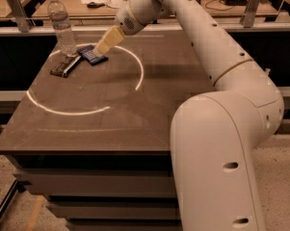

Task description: Move rxbar blueberry near water bottle

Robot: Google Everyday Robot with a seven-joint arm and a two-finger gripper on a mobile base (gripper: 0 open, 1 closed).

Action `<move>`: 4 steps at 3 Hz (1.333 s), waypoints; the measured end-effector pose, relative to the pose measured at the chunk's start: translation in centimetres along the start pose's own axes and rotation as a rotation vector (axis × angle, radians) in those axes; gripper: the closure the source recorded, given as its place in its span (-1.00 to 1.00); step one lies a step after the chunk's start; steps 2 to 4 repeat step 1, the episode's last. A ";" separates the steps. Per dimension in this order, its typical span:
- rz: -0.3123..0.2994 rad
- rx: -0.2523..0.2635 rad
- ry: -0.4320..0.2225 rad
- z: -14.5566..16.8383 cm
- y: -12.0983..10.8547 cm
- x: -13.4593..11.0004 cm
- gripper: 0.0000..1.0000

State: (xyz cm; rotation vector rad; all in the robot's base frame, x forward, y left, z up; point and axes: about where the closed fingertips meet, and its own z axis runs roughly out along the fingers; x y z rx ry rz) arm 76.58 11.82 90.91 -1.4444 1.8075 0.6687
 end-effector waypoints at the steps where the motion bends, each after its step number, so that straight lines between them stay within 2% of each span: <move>1: 0.000 0.000 0.000 0.0 0.0 0.0 -1.00; 4: 0.000 0.000 0.000 0.0 0.0 0.0 -1.00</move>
Offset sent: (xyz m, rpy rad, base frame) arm 0.0000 0.0000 0.0000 0.0000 0.0000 0.0000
